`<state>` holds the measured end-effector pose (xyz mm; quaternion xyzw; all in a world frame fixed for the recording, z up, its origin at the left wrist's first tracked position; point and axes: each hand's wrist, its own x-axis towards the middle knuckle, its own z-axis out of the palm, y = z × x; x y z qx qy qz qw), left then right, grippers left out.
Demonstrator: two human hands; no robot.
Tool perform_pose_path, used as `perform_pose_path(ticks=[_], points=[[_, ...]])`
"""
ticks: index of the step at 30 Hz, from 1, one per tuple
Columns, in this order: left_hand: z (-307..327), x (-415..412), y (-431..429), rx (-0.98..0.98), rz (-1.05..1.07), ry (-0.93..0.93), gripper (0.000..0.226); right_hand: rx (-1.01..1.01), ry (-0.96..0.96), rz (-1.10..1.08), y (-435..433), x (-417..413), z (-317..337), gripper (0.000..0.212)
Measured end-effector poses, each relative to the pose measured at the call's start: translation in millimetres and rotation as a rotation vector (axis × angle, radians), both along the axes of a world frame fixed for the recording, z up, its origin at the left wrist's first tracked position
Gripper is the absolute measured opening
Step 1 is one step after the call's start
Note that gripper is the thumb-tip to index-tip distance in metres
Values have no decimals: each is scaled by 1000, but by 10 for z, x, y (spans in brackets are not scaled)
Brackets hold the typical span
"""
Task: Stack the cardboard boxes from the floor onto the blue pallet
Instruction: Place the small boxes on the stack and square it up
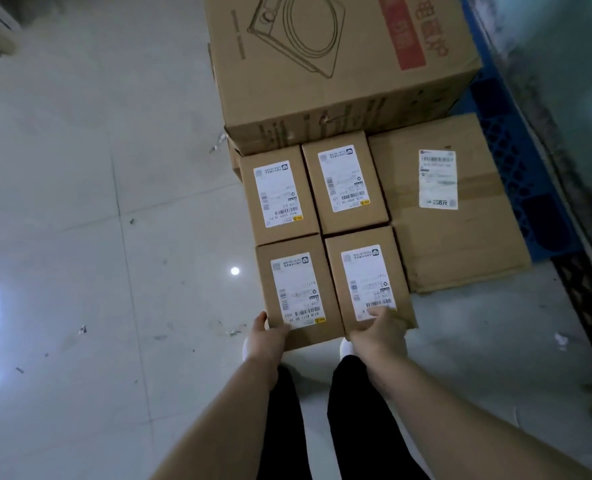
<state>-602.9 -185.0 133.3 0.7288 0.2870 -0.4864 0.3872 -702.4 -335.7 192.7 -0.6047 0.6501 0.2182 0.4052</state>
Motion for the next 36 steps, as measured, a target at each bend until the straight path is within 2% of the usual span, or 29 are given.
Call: perform_pose_path(ticks=[4,6,10,13,18,25,29,32,36], points=[[100,-60,-27,78,-46,50,18,-25,82,-116,-97,-24,-81,63],[176,-44,-81,71,-43,72,12,-14,115,-263,-150,-23,-85,64],[141,12,-176,87,-52,50,25,90,79,-497,-177,-28,-165,71],[121,-7,-219,120,-52,43,30,55,24,-482,-208,-10,-242,68],[45,-47,-237,158,-72,30,40,76,-17,-439,-217,40,-248,81],[169,-51,-290,118,-51,44,40,41,-134,-415,-146,-129,-208,66],[218,-50,-268,94,-103,60,37,49,-198,-435,-132,-185,-217,70],[283,-65,-230,91,-151,80,30,72,-187,-425,-125,-203,-199,74],[492,-70,-234,123,-190,119,41,34,-95,-395,-107,-140,-30,64]])
